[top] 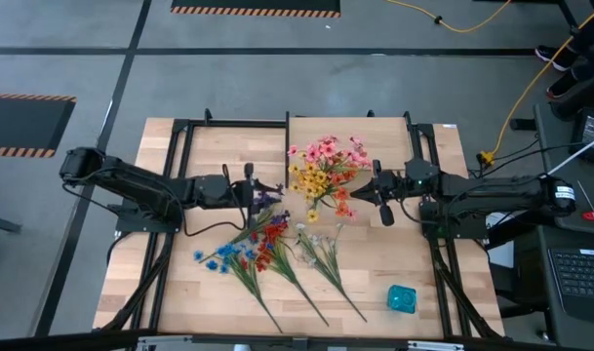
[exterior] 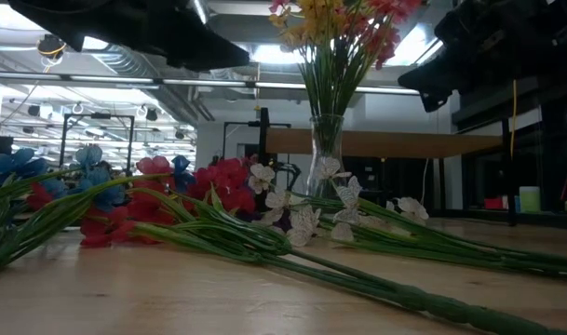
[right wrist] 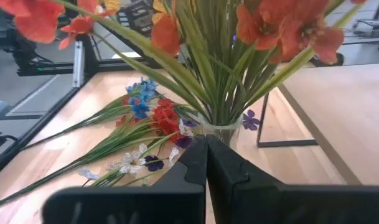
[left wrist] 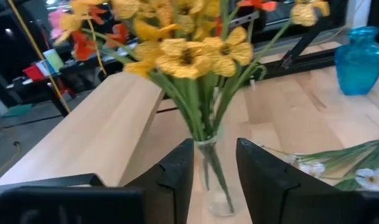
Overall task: Pick and place flowers into a vace then onto a shelf
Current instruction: Put the white flowers into the transparent vase
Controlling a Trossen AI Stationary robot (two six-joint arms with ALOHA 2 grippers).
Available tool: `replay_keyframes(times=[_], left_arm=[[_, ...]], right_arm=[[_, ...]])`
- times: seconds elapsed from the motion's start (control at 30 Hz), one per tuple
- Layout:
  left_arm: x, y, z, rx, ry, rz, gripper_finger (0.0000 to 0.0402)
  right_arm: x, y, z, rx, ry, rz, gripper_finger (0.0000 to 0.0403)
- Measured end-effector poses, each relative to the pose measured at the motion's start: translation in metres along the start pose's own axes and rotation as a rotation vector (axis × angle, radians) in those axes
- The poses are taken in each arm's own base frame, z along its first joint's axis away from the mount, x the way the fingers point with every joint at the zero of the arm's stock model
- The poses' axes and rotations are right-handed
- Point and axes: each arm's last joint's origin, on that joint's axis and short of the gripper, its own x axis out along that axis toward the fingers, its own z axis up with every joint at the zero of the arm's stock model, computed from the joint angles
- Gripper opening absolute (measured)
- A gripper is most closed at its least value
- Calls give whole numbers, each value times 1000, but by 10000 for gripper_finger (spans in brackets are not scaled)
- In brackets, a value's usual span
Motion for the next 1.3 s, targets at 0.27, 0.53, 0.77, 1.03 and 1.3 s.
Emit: replay_keyframes(times=[0.27,0.53,0.77,1.03,1.3], left_arm=[[-2,-9,2,3,-20,-64,80],[-4,-17,5,-16,-36,-108,48],[-5,-18,5,-18,-37,-112,38],[-5,-18,5,-18,-36,-110,42],[-5,-18,4,-48,-27,-111,38]], right_arm=[[2,18,12,29,163,-61,5],[0,47,9,123,242,-80,5],[-2,69,7,179,239,-49,5],[-3,84,20,135,211,-13,5],[18,104,53,53,370,-10,5]])
